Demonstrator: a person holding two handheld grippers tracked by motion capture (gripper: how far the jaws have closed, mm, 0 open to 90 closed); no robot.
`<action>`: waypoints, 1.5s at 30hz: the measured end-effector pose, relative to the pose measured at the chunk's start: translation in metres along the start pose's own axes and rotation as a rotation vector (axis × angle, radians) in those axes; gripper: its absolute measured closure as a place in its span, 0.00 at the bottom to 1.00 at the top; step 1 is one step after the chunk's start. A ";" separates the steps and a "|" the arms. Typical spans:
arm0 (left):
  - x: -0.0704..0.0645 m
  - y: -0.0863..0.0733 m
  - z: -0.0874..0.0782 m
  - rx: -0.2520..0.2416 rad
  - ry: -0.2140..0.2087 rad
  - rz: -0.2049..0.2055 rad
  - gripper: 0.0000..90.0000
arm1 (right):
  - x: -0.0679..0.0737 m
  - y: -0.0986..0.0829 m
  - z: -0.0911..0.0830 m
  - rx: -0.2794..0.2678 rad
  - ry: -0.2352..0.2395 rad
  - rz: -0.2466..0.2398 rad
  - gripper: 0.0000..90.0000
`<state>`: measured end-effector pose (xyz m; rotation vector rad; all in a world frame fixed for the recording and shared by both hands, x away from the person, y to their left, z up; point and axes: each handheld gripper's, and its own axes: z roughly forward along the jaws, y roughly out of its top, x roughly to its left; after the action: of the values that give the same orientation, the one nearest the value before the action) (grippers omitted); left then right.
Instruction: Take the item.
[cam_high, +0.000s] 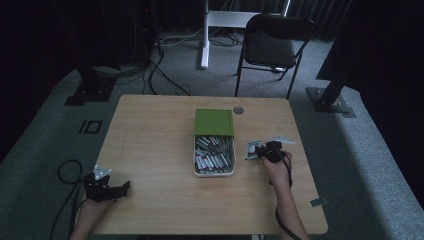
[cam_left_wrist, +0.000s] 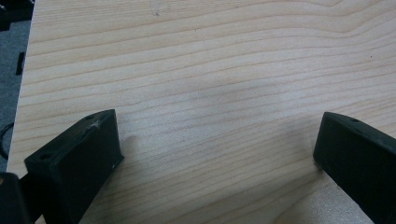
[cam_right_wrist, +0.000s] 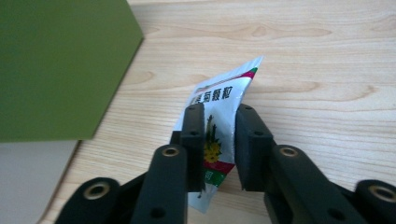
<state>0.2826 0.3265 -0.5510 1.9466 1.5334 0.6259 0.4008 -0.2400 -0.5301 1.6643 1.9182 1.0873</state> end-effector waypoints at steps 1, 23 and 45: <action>0.000 0.000 0.000 0.000 0.000 0.000 0.02 | -0.002 0.000 0.001 0.005 -0.012 -0.007 0.79; 0.000 0.000 0.000 0.000 0.000 0.000 0.02 | -0.027 -0.008 -0.010 0.004 -0.124 -0.063 0.42; 0.000 0.000 0.000 0.000 0.000 0.000 0.02 | -0.048 -0.045 -0.043 0.018 -0.212 0.007 0.20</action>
<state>0.2826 0.3264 -0.5510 1.9466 1.5333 0.6258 0.3509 -0.2993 -0.5466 1.7224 1.7932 0.8598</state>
